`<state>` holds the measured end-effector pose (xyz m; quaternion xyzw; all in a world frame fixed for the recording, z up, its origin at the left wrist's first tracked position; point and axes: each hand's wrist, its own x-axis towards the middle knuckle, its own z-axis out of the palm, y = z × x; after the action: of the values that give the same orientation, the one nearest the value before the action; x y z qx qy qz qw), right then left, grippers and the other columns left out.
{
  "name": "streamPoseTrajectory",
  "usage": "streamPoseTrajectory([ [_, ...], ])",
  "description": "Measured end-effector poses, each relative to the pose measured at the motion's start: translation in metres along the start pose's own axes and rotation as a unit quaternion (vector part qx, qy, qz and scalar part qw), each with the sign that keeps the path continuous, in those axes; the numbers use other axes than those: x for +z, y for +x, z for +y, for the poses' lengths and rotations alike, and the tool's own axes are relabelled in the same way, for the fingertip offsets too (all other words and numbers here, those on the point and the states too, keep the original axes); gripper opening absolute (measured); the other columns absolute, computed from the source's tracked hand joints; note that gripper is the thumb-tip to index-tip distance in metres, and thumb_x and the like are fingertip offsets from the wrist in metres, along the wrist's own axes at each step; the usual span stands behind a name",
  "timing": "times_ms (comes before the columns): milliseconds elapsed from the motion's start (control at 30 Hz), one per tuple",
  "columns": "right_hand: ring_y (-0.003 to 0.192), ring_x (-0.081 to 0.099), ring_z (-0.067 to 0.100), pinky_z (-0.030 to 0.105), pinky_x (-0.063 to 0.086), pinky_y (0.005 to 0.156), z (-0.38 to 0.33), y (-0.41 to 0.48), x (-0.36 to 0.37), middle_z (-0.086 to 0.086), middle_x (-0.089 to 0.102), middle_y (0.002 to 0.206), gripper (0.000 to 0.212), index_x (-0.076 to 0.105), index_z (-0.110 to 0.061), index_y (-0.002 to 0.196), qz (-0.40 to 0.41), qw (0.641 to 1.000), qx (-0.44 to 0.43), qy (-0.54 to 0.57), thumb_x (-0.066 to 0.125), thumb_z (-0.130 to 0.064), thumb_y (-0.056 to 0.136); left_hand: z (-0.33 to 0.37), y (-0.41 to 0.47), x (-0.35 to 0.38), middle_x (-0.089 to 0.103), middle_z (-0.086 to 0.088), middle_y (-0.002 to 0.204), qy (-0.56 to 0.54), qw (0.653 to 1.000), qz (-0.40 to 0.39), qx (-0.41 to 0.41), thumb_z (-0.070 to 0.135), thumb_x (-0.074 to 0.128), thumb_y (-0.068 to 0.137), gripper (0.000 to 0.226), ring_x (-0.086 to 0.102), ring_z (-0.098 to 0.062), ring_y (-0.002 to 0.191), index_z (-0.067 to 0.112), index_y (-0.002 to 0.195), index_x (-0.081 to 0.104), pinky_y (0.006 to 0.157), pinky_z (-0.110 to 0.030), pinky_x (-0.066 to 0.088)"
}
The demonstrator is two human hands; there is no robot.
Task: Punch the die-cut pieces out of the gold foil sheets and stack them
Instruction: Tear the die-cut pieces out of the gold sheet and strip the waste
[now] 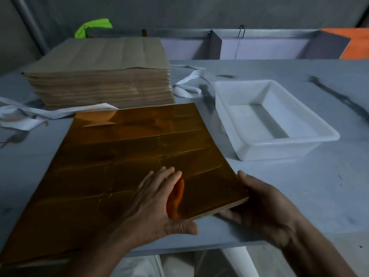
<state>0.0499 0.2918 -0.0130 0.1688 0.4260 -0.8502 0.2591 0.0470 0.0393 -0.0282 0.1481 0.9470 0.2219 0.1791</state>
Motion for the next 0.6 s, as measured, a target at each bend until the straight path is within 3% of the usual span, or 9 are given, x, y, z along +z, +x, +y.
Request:
streamPoseTrajectory([
  [100,0.119,0.061,0.04,0.056,0.049,0.1,0.022,-0.003,0.006,0.02,0.066,0.126,0.035,0.073,-0.012,0.114,-0.023,0.998,-0.024,0.051,0.074,-0.029,0.084,-0.001,0.002,0.003,-0.044,0.049,0.121,0.038,0.999,0.012,0.005,0.11,0.014,0.028,0.117,-0.027,0.008,0.125,0.066,0.13,-0.022,0.115,-0.039,0.004],
  [167,0.118,0.062,0.038,0.052,0.05,0.101,0.032,-0.003,0.01,0.018,0.066,0.127,0.041,0.069,-0.011,0.122,-0.019,0.997,-0.041,0.062,0.073,-0.023,0.084,-0.001,0.003,0.004,-0.046,0.048,0.121,0.054,0.998,0.019,0.011,0.11,0.012,0.03,0.12,-0.033,0.014,0.119,0.062,0.135,-0.019,0.112,-0.035,0.001],
  [267,0.108,0.068,0.037,0.047,0.058,0.088,0.036,0.002,0.013,0.019,0.07,0.117,0.041,0.065,-0.008,0.123,0.015,0.998,-0.058,0.03,0.06,-0.003,0.082,0.001,0.004,0.002,-0.039,0.044,0.132,0.064,0.998,0.017,0.007,0.109,0.016,0.033,0.126,-0.036,0.017,0.114,0.056,0.144,-0.013,0.112,-0.033,0.001],
  [333,0.101,0.07,0.037,0.042,0.06,0.078,0.035,0.004,0.012,0.02,0.072,0.112,0.04,0.064,-0.007,0.12,0.035,0.998,-0.061,0.002,0.051,0.004,0.084,0.005,0.005,0.003,-0.029,0.037,0.144,0.08,0.996,0.026,0.002,0.106,0.029,0.041,0.127,-0.034,0.012,0.12,0.051,0.149,-0.01,0.115,-0.036,0.004],
  [433,0.102,0.069,0.041,0.044,0.06,0.079,0.033,0.006,0.01,0.025,0.07,0.113,0.042,0.065,-0.003,0.12,0.047,0.998,-0.05,0.002,0.049,0.006,0.082,0.021,0.009,0.006,-0.009,0.025,0.151,0.113,0.989,0.087,0.038,0.101,0.035,0.048,0.121,-0.011,0.0,0.136,0.044,0.151,0.008,0.112,-0.033,0.018],
  [533,0.092,0.07,0.038,0.042,0.06,0.077,0.029,0.005,0.013,0.024,0.071,0.106,0.033,0.07,-0.001,0.112,0.064,0.997,-0.04,0.004,0.058,-0.006,0.082,0.042,0.023,0.006,0.014,0.024,0.141,0.043,0.986,0.116,0.113,0.1,0.027,0.057,0.103,0.012,0.004,0.124,0.044,0.143,0.032,0.093,-0.02,0.027],
  [600,0.087,0.071,0.033,0.041,0.061,0.077,0.021,0.005,0.016,0.022,0.072,0.103,0.031,0.073,0.0,0.105,0.08,0.996,-0.041,0.019,0.063,-0.017,0.081,0.045,0.034,0.002,0.014,0.025,0.141,0.017,0.986,0.108,0.122,0.099,0.024,0.059,0.103,0.015,0.004,0.125,0.045,0.146,0.026,0.093,-0.02,0.028],
])
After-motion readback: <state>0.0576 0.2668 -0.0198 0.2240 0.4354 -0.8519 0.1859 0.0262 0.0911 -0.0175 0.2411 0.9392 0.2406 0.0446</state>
